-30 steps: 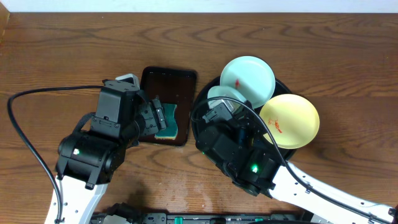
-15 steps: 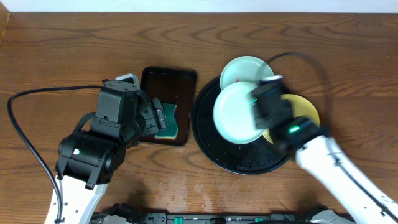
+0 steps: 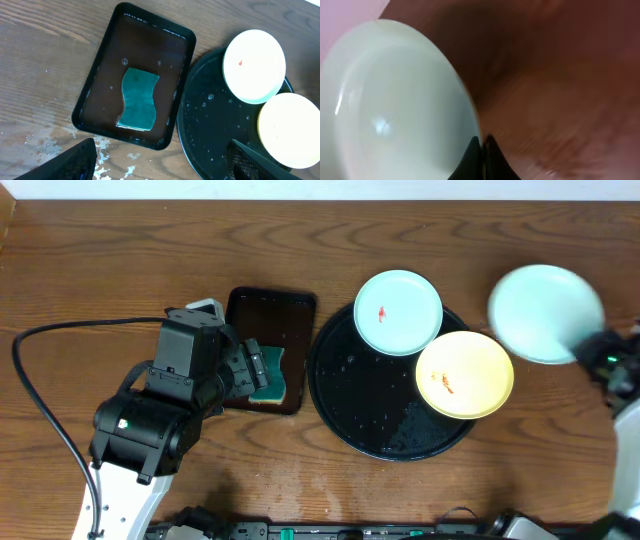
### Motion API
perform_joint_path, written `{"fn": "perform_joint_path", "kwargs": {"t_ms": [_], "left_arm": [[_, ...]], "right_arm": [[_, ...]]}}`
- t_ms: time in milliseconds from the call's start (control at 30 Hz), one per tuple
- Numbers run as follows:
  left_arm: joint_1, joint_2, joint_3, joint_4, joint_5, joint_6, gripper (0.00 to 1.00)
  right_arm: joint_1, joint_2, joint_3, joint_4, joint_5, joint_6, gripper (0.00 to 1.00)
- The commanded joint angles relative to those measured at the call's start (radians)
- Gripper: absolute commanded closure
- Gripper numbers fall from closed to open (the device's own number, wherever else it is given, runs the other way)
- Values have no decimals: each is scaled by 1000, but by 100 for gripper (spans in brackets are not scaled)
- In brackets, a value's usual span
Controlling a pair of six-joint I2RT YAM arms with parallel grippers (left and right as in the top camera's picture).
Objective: Clean dirty plates on tray and stack at the side
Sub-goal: 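Move the plate right and set it on the table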
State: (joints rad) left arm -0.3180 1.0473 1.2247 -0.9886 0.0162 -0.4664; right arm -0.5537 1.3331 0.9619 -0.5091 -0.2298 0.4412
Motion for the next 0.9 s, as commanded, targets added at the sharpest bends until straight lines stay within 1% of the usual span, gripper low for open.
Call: {"fn": "perform_joint_path", "kwargs": {"t_ms": [0, 133, 300, 433, 467, 500, 533, 567, 633, 667, 800, 867], "left_arm": [[3, -1, 20, -2, -5, 10, 18], [3, -1, 20, -2, -5, 10, 18], [3, -1, 20, -2, -5, 10, 18], [3, -1, 20, -2, -5, 10, 18], [3, -1, 20, -2, -5, 10, 17], [3, -1, 20, -2, -5, 10, 17], [3, -1, 20, -2, -5, 10, 17], [3, -1, 20, -2, -5, 10, 17], [3, -1, 20, -2, -5, 10, 18], [3, -1, 20, -2, -5, 10, 18], [3, -1, 20, -2, -5, 10, 17], [3, -1, 20, -2, -5, 10, 17]], "right_arm": [[-122, 72, 18, 28, 3, 63, 99], [-179, 179, 18, 33, 98, 58, 99], [-191, 290, 18, 42, 97, 29, 99], [-191, 330, 18, 66, 95, 19, 98], [-191, 332, 18, 75, 93, 4, 89], [-191, 329, 18, 86, 82, -18, 73], [-191, 324, 18, 94, 58, -43, 61], [-191, 314, 18, 99, 14, -75, 53], [-188, 279, 18, 102, -90, -100, 46], [-182, 259, 18, 101, -132, -100, 45], [-117, 167, 18, 72, -282, -132, 44], [-46, 113, 18, 10, -276, -174, 44]]}}
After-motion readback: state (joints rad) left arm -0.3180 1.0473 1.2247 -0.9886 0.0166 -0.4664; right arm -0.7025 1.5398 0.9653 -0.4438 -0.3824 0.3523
